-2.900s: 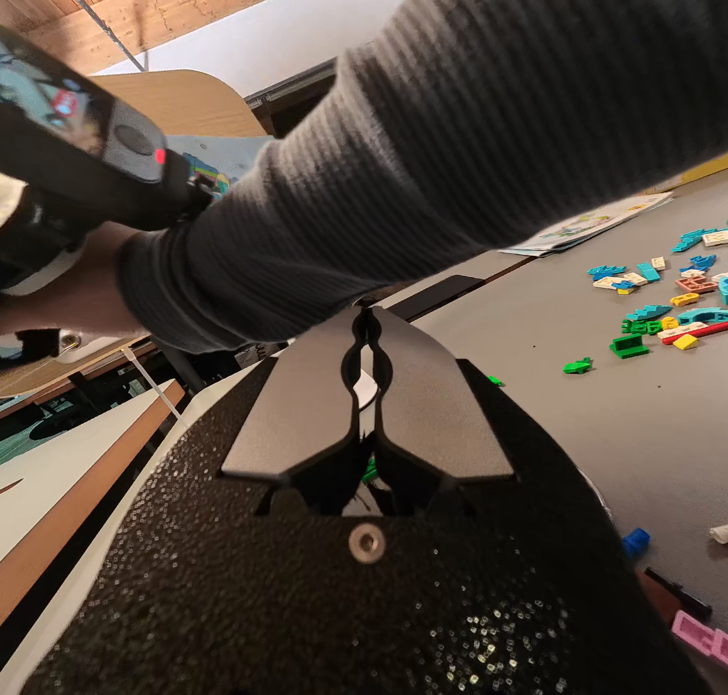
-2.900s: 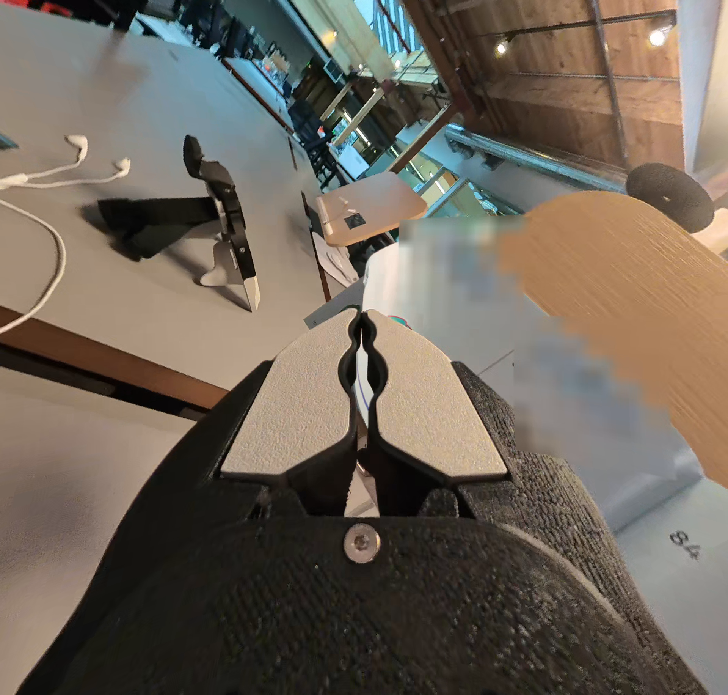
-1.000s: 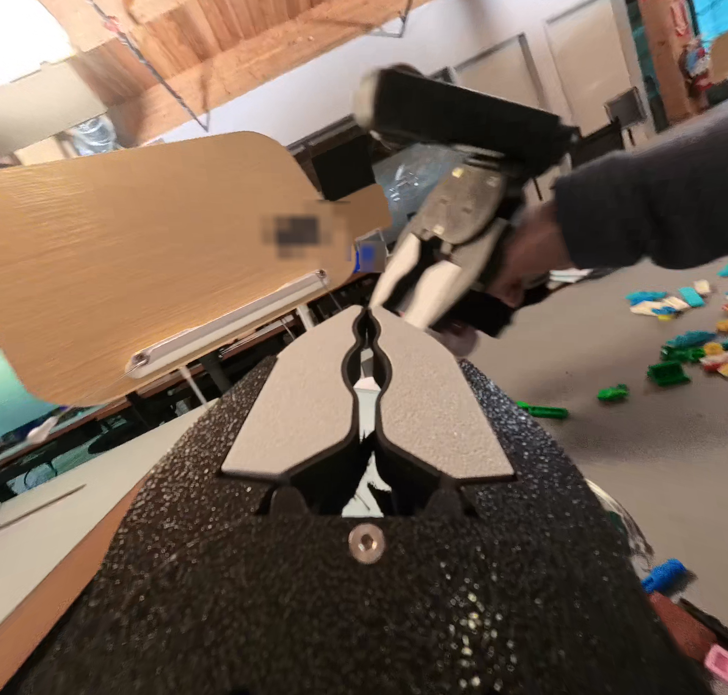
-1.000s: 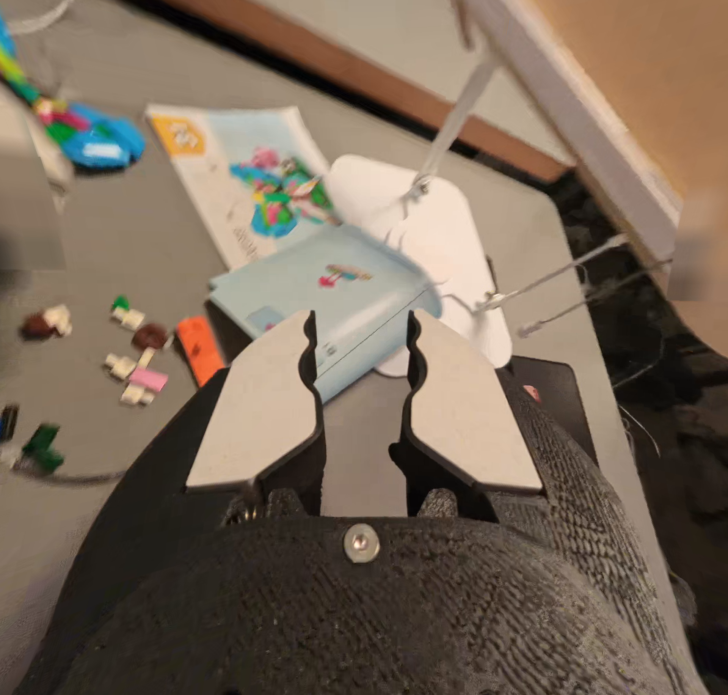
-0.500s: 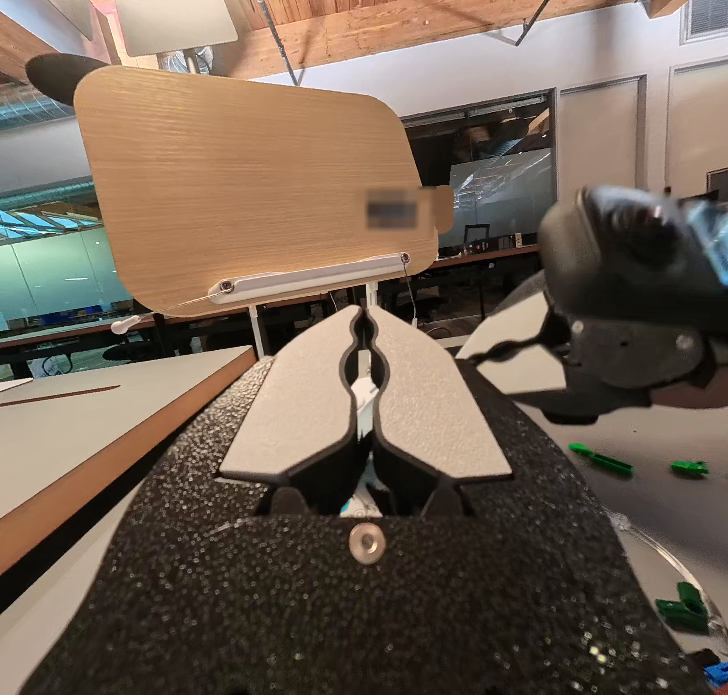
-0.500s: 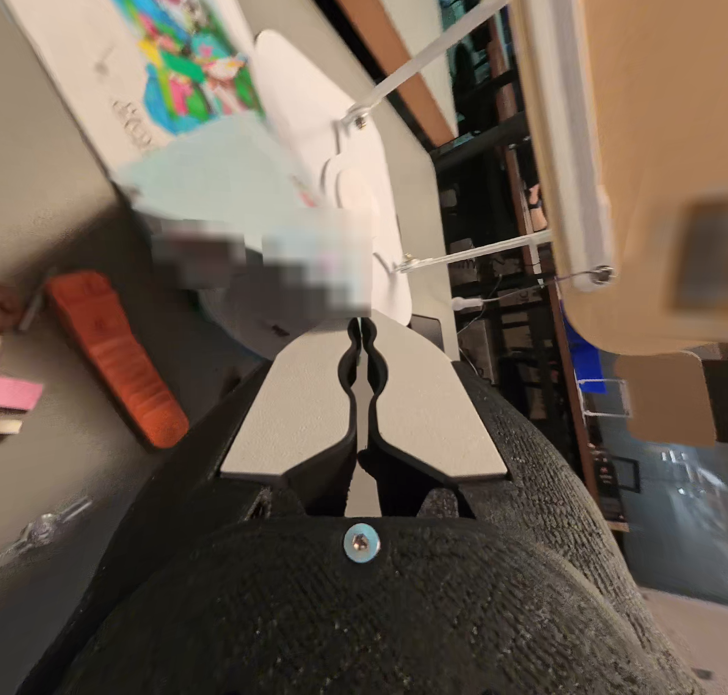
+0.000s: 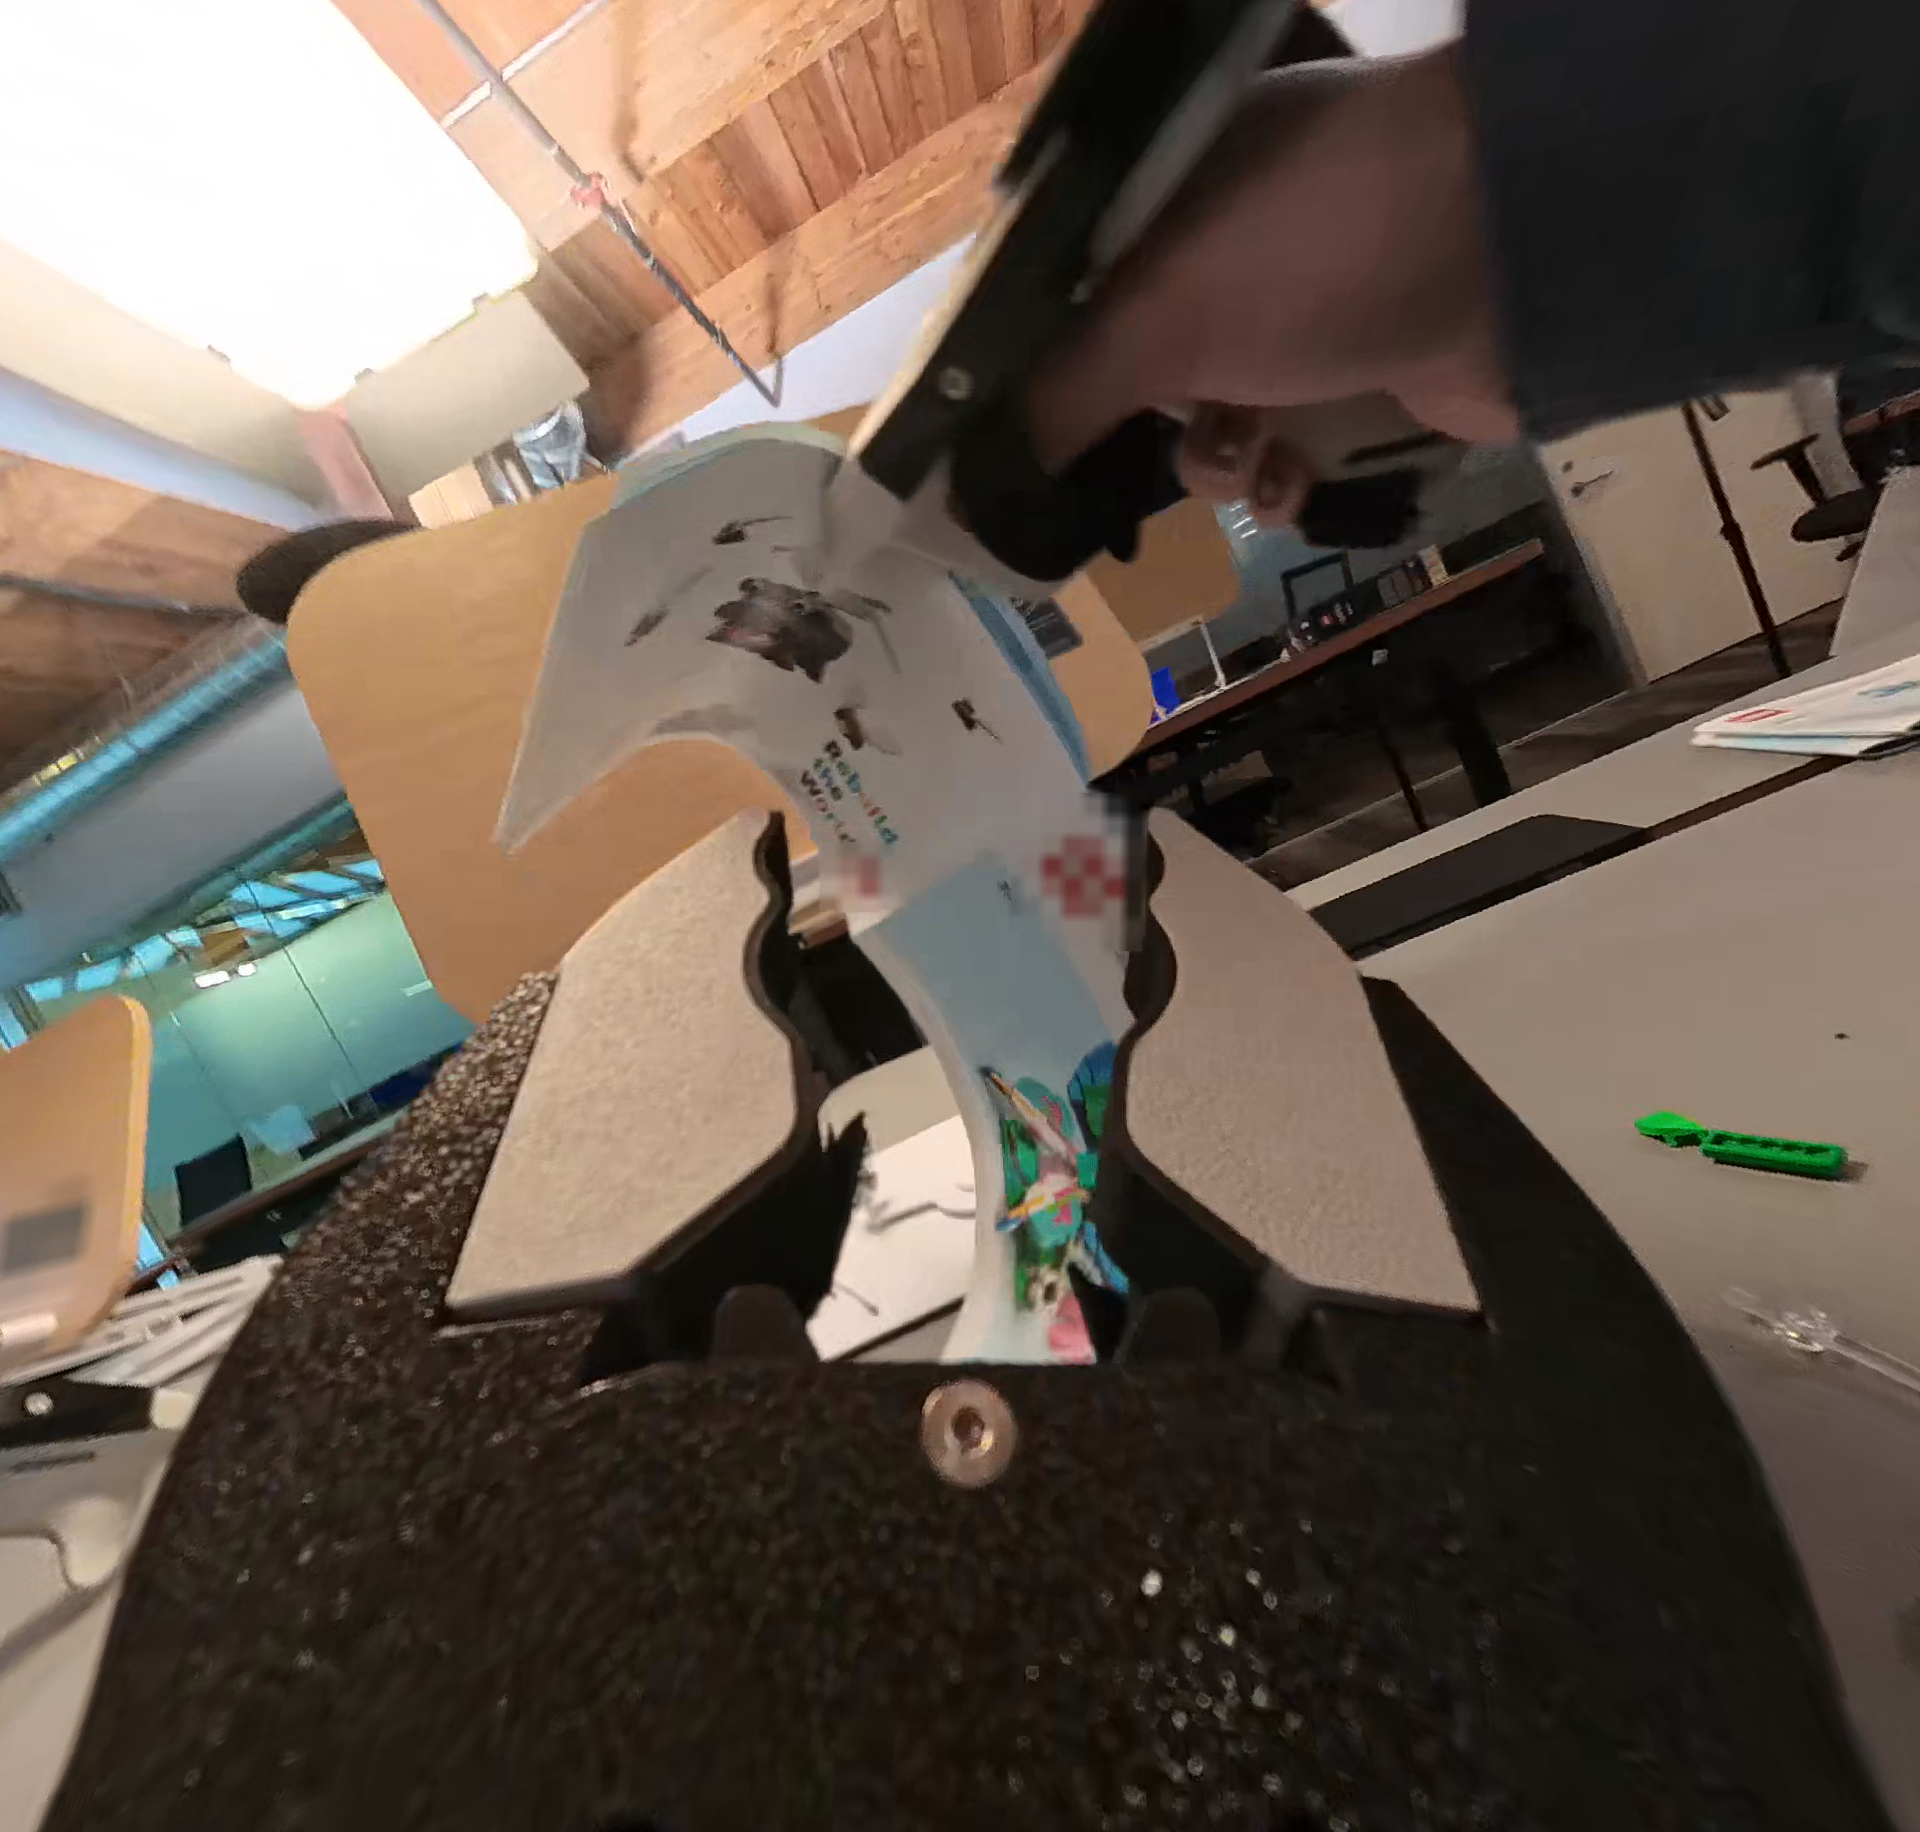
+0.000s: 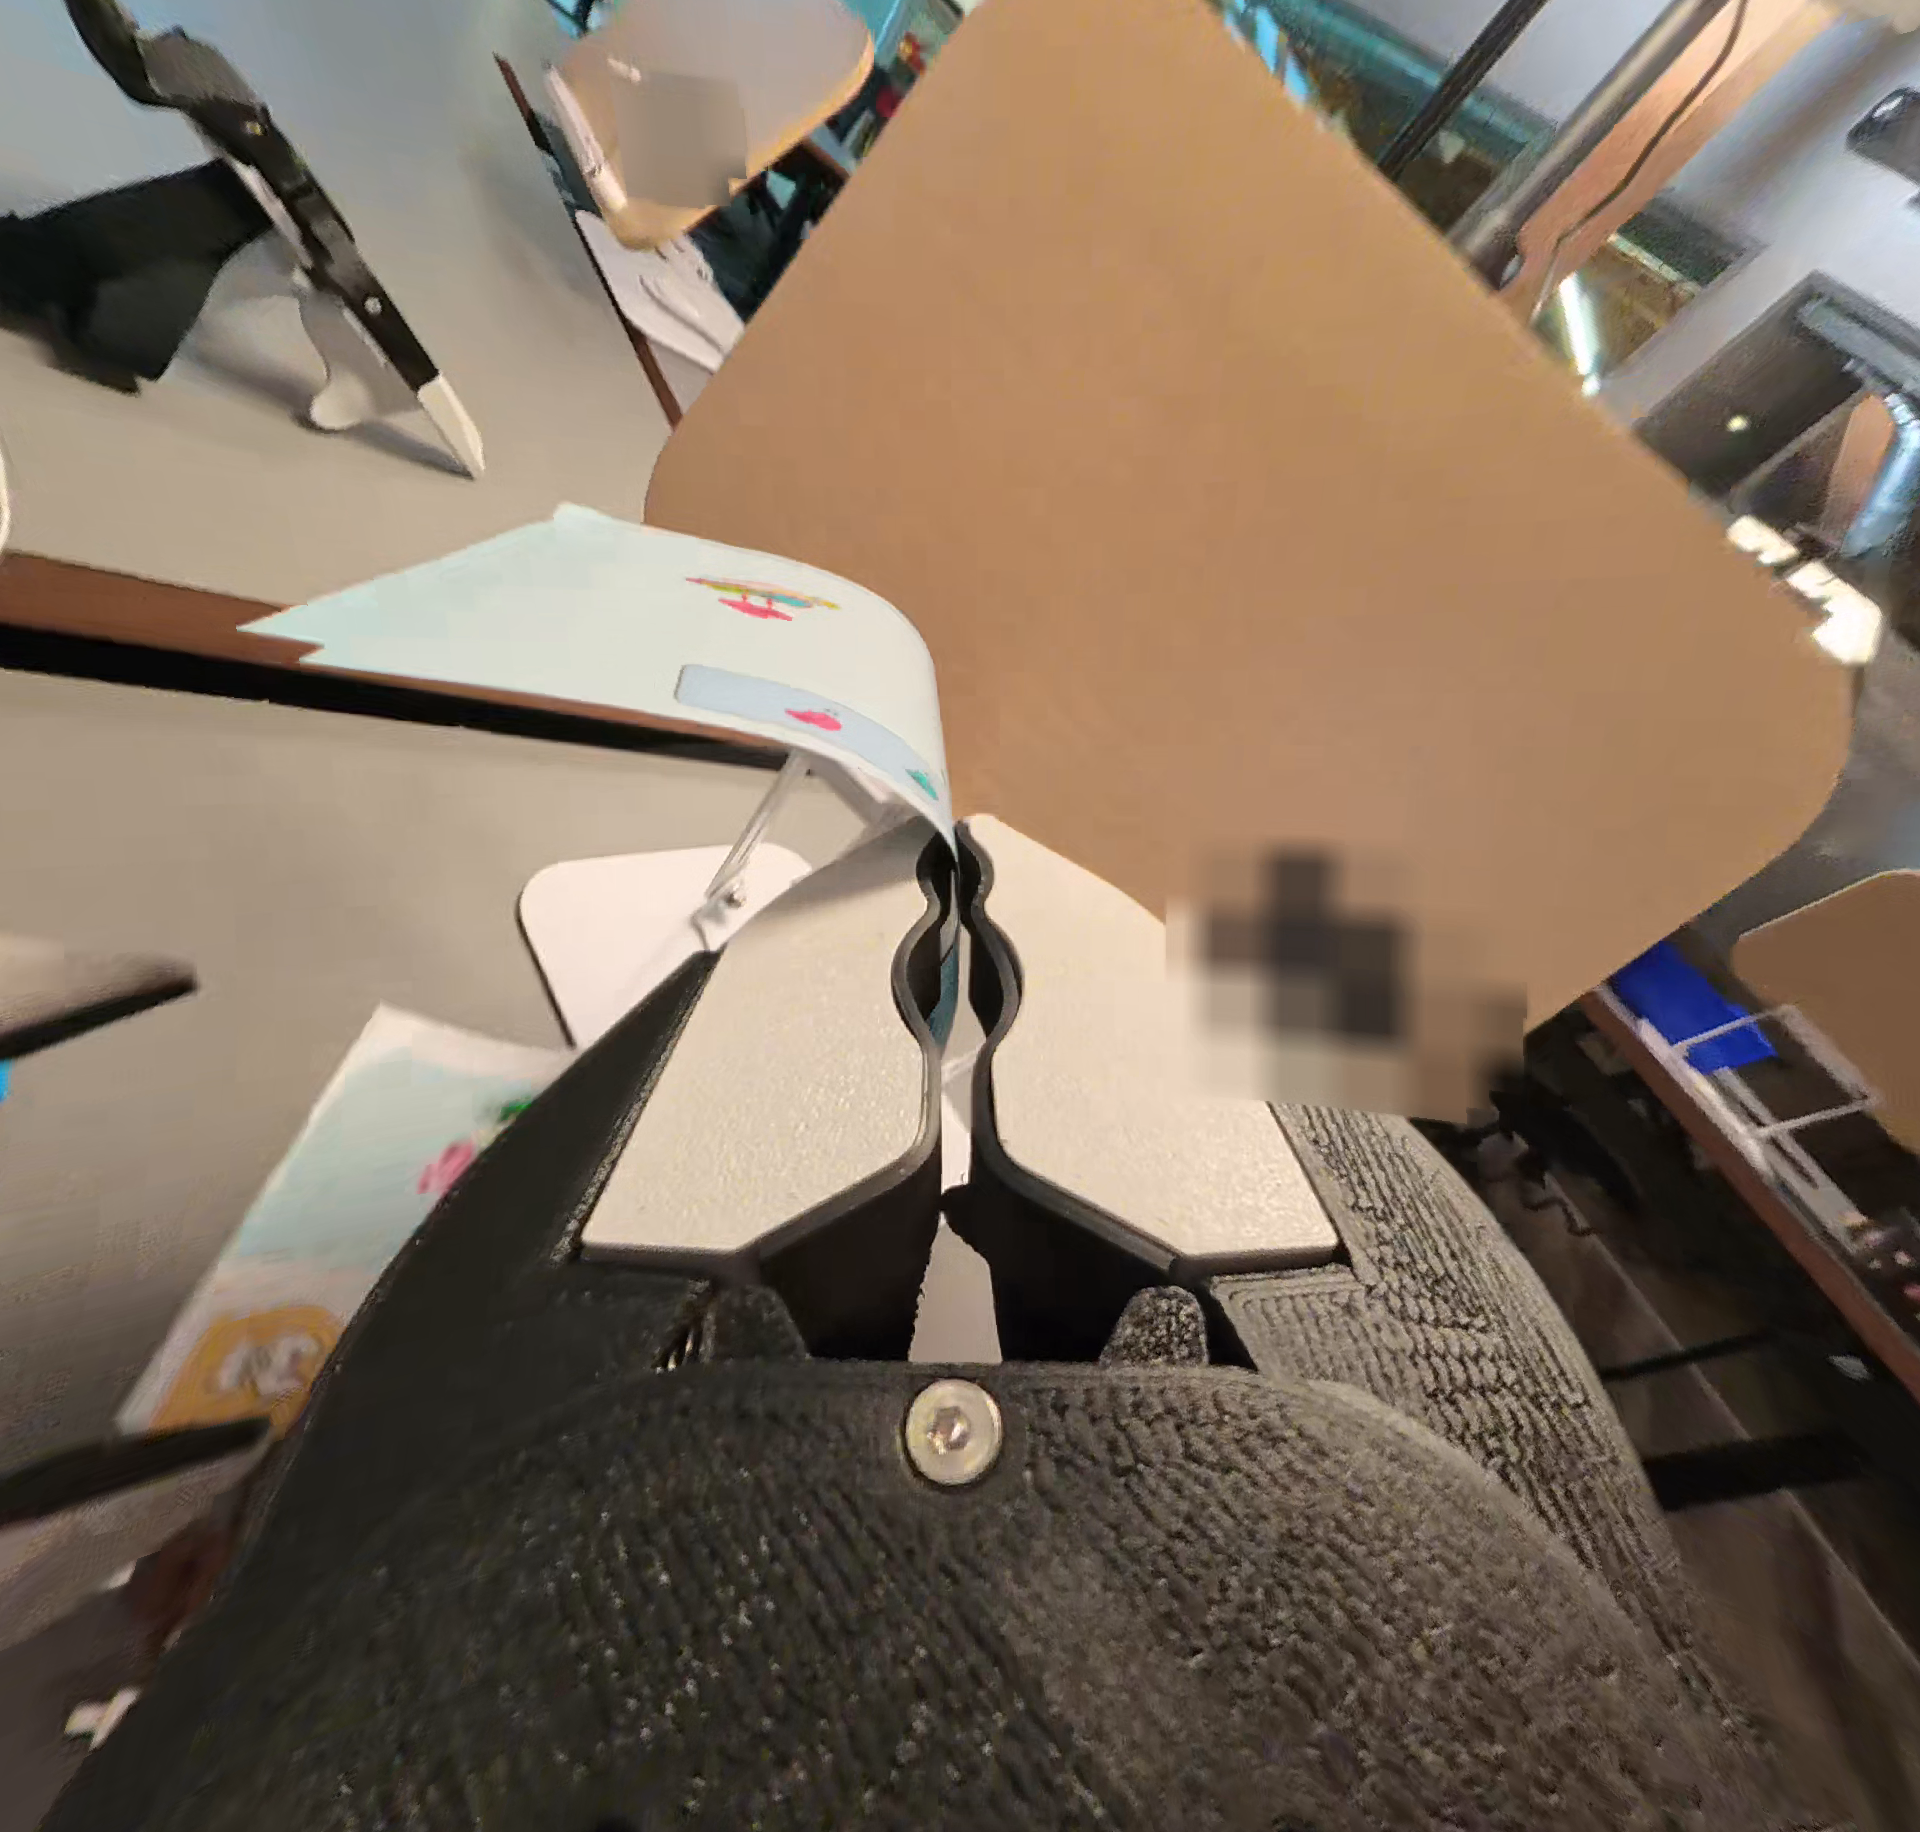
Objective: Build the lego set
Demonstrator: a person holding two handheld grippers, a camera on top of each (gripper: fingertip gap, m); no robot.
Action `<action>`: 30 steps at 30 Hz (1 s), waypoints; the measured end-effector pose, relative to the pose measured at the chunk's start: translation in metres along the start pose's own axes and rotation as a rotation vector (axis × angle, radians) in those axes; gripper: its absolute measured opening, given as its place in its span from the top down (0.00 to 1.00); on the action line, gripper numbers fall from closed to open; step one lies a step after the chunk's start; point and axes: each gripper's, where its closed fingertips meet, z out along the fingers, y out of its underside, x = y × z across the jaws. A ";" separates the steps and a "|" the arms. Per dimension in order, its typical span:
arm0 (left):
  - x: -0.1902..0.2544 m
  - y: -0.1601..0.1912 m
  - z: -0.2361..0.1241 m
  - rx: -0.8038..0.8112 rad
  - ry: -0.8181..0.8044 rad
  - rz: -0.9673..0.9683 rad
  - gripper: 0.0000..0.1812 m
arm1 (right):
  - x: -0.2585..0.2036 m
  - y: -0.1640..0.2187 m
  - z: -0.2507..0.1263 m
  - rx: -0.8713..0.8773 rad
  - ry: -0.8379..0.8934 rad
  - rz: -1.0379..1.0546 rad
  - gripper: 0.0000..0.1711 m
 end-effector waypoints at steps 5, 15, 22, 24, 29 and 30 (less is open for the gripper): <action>-0.008 -0.013 -0.006 0.038 -0.029 0.057 0.62 | 0.027 -0.056 -0.016 0.096 0.083 -0.027 1.00; -0.012 -0.073 -0.016 0.068 -0.148 0.250 0.36 | 0.094 -0.144 -0.089 0.234 0.204 0.010 1.00; 0.001 -0.083 -0.018 0.005 -0.243 0.466 0.21 | 0.100 -0.196 -0.146 0.319 0.178 0.065 1.00; -0.001 -0.088 -0.019 0.001 -0.283 0.478 0.19 | 0.099 -0.209 -0.158 0.332 0.161 0.078 1.00; -0.010 -0.119 -0.020 0.047 -0.382 0.518 0.19 | 0.101 -0.230 -0.179 0.362 0.124 0.147 1.00; -0.010 -0.128 -0.020 0.066 -0.399 0.544 0.19 | 0.101 -0.232 -0.182 0.371 0.114 0.168 1.00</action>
